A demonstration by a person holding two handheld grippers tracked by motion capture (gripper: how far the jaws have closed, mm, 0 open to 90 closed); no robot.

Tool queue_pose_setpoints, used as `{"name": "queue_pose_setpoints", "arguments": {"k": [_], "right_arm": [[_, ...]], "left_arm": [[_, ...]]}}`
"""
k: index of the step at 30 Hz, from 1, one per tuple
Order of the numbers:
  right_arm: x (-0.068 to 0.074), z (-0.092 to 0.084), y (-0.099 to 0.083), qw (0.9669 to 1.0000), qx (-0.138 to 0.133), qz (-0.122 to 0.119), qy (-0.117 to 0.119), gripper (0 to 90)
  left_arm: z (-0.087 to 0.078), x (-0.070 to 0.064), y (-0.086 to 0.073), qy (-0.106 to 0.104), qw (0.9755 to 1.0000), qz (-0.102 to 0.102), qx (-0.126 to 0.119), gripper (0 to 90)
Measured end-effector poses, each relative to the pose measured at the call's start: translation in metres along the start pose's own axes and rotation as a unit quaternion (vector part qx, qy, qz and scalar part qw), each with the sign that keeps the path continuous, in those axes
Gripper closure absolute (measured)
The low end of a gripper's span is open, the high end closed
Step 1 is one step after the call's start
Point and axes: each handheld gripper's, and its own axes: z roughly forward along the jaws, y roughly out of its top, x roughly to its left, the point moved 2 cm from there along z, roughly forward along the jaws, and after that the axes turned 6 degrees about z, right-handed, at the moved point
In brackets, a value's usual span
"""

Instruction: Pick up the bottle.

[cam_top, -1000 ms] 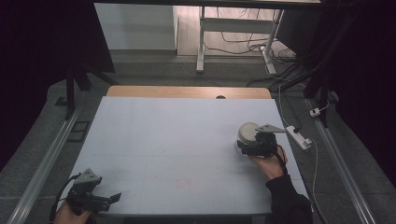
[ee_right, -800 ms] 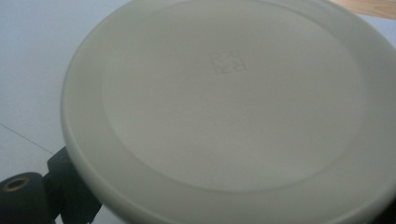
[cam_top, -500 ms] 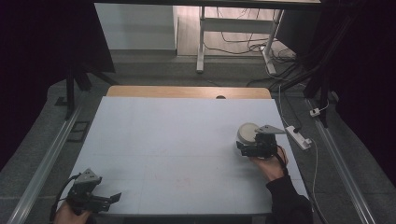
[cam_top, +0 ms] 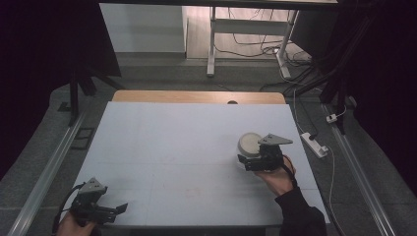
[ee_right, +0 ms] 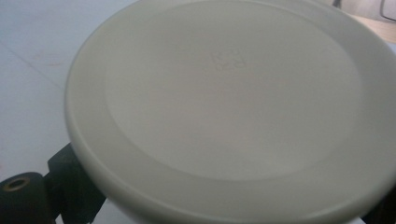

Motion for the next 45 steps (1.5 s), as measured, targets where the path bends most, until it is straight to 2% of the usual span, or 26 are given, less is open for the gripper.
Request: {"name": "queue_pose_setpoints", "arguments": {"k": [7,14,27,35,45], "right_arm": [[0.021,0.002,0.001,0.9994,0.002,-0.003,0.035,6.1],[0.044,0.005,0.000,0.9978,0.011,-0.023,0.062,6.2],[0.077,0.010,-0.002,0.9944,0.022,-0.048,0.092,6.2],[0.097,0.012,-0.002,0.9913,0.024,-0.057,0.116,6.2],[0.119,0.016,-0.004,0.9877,0.028,-0.075,0.134,6.2]], "left_arm": [[0.000,0.000,0.000,0.000,1.0000,0.000,0.000,0.3],[0.000,0.000,0.000,0.000,1.0000,0.000,0.000,0.3],[0.000,0.000,0.000,0.000,1.0000,0.000,0.001,0.3],[0.000,0.000,0.000,0.000,1.0000,0.000,0.002,0.4],[0.001,0.000,0.000,-0.001,1.0000,0.001,0.004,0.4]]}}
